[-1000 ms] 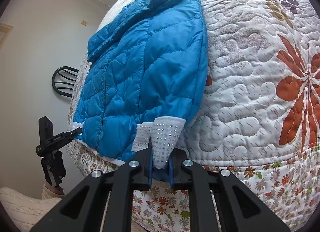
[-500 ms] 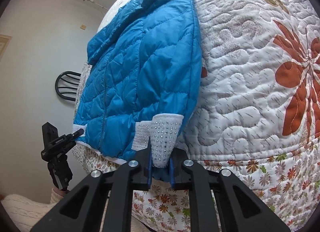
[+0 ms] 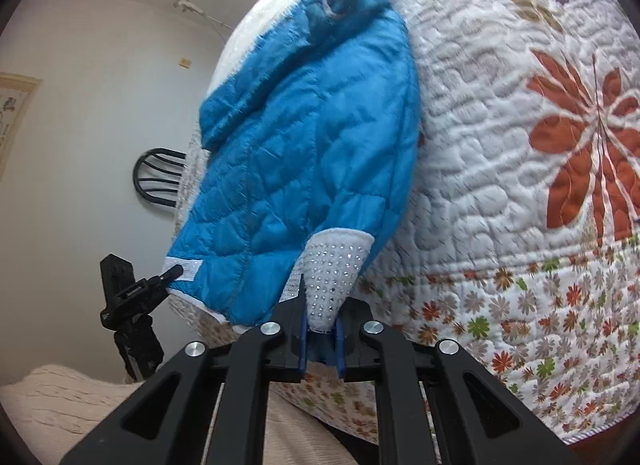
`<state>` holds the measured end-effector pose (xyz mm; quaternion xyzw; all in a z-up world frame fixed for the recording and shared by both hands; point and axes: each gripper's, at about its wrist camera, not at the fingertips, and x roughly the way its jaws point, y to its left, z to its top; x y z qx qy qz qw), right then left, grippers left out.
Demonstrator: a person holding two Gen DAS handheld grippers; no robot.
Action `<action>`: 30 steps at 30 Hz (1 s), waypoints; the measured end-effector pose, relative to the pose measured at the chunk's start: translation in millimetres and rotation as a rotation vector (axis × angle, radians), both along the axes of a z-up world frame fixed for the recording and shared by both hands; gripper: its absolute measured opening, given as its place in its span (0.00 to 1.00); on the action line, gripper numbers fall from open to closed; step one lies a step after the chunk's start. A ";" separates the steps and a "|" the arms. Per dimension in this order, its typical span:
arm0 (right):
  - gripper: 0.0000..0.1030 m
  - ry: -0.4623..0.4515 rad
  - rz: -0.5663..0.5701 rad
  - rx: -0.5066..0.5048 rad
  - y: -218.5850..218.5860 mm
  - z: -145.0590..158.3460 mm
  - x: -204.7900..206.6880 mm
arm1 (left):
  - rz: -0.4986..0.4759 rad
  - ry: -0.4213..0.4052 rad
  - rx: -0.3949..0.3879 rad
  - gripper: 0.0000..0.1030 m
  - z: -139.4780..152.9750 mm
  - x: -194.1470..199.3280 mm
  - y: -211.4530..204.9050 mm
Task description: Fold large clothes
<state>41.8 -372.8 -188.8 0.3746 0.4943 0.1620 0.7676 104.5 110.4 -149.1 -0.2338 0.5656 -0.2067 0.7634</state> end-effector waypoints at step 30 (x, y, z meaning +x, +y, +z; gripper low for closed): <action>0.09 0.080 -0.037 -0.075 -90.3 40.4 393.1 | 0.001 -0.086 0.181 0.09 21.5 379.1 -116.6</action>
